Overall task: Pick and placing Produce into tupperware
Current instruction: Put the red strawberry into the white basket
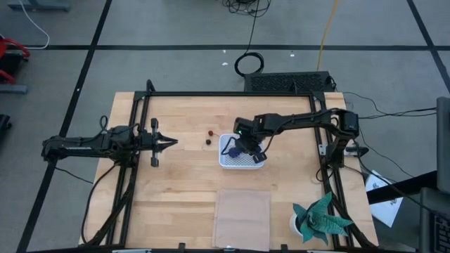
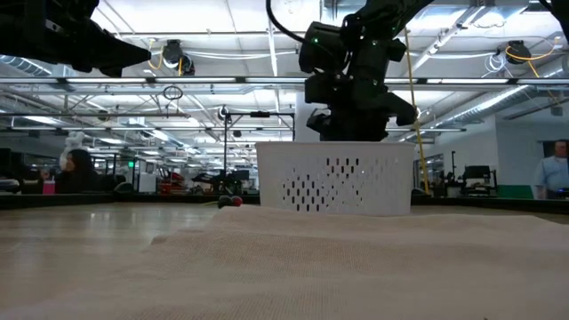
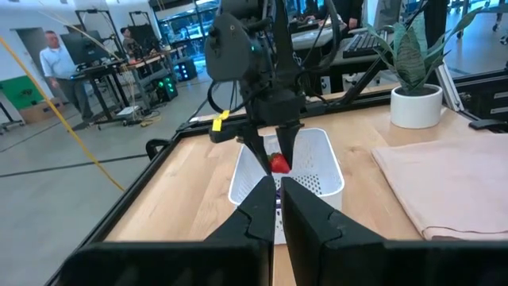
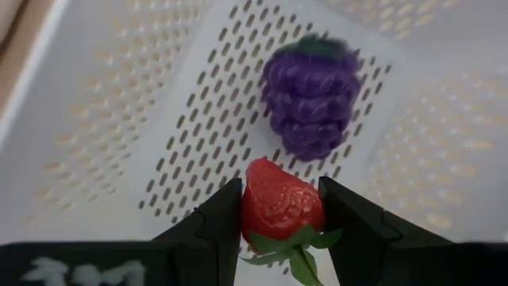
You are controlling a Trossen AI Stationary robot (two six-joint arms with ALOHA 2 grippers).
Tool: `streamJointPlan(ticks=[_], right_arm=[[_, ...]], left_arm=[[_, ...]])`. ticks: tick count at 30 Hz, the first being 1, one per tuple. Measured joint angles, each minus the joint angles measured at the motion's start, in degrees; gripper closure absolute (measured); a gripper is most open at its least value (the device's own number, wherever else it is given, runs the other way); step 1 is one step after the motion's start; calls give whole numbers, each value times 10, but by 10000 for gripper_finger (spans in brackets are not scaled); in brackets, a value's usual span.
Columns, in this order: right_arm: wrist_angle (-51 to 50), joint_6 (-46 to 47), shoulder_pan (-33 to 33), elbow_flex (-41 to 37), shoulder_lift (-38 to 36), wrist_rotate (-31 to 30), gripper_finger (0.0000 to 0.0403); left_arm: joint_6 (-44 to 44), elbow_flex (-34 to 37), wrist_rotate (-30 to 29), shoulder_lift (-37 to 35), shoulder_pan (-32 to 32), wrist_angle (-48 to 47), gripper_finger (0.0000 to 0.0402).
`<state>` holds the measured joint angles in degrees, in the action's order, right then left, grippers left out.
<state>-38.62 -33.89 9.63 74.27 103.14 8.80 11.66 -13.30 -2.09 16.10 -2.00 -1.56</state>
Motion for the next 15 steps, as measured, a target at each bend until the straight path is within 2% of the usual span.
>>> streamJointPlan(ticks=[15], right_arm=[[0, 40, -10, 0, 10, 4, 266]], left_arm=[[-3, 0, 0, 0, 0, 0, 376]])
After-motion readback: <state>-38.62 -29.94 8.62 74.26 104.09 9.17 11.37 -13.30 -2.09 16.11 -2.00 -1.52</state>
